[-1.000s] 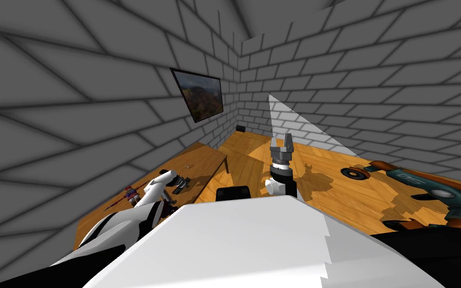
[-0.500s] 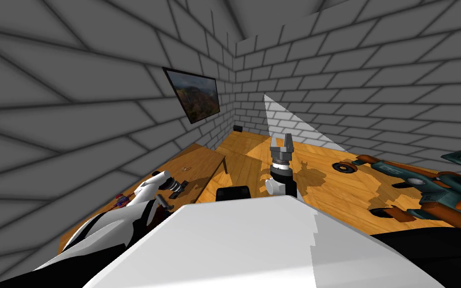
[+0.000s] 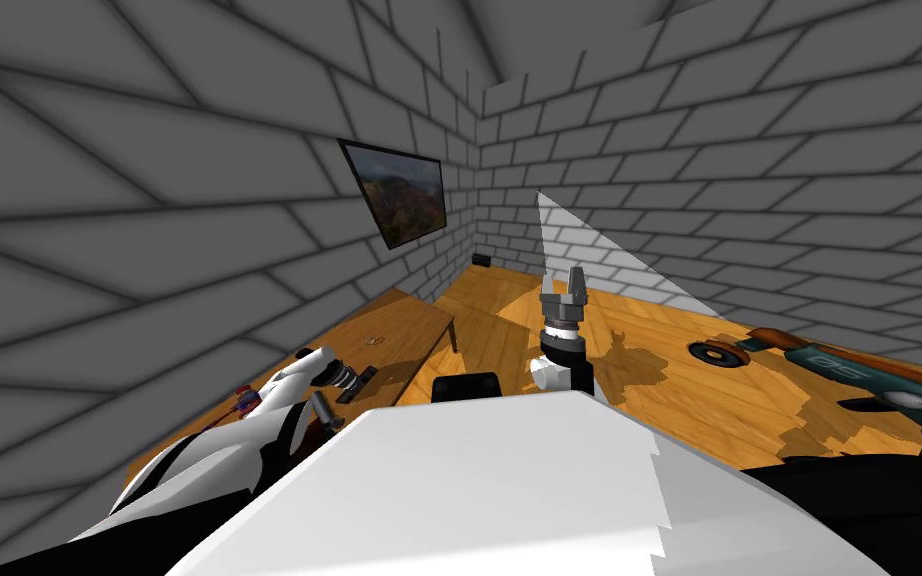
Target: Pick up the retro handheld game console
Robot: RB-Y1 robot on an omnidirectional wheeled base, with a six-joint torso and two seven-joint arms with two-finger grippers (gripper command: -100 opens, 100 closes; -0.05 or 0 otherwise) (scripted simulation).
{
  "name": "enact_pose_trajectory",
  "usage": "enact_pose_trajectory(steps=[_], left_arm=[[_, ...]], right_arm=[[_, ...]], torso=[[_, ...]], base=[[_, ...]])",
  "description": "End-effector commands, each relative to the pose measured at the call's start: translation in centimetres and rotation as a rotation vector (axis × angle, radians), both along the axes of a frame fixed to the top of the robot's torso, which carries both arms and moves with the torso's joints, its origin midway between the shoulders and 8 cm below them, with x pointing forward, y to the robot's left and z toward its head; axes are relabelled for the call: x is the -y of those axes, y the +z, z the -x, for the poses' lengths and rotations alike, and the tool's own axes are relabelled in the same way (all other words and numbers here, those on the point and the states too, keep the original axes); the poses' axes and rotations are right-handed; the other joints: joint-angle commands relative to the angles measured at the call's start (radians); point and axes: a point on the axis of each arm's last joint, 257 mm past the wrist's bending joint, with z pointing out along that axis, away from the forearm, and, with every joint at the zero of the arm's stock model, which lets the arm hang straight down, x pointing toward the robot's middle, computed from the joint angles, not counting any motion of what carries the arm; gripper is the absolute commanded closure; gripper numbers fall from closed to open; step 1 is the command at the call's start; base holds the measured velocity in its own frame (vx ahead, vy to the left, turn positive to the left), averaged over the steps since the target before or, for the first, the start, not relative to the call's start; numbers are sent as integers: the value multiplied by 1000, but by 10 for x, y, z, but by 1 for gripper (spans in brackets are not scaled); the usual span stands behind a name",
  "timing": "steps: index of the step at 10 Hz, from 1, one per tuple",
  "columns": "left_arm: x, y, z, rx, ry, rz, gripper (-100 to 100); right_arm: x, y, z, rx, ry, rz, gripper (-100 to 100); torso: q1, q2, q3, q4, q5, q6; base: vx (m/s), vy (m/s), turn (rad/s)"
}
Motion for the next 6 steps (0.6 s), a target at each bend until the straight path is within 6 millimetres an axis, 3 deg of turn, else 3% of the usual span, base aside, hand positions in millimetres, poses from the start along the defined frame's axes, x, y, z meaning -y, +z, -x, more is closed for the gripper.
enact_pose_trajectory(steps=[1, 2, 3, 5, 6], left_arm=[[-1, 1, 0, 0, -27, 1, -100], [-11, -3, 18, -1, -4, 3, -100], [-11, -3, 18, -1, -30, 3, -100], [-11, -3, 18, -1, -76, 2, -100], [-21, -6, 37, -1, -51, 4, -100]], right_arm=[[0, 0, 0, 0, 0, 0, 0], [0, 0, 0, 0, 0, 0, 0], [0, 0, 0, 0, 0, 0, 0], [0, 0, 0, 0, 0, 0, 0], [0, 0, 0, 0, 0, 0, 0]], torso=[[0, 0, 0, 0, 0, 0], [1, 5, 3, 1, 0, -1], [2, 1, 1, 0, 0, -3], [1, 1, 0, 0, 0, 0], [2, 5, 3, 1, 0, 0]], base=[[16, -2, -34], [151, -4, 347], [190, -39, 216], [71, -13, -28], [147, 3, 306]])
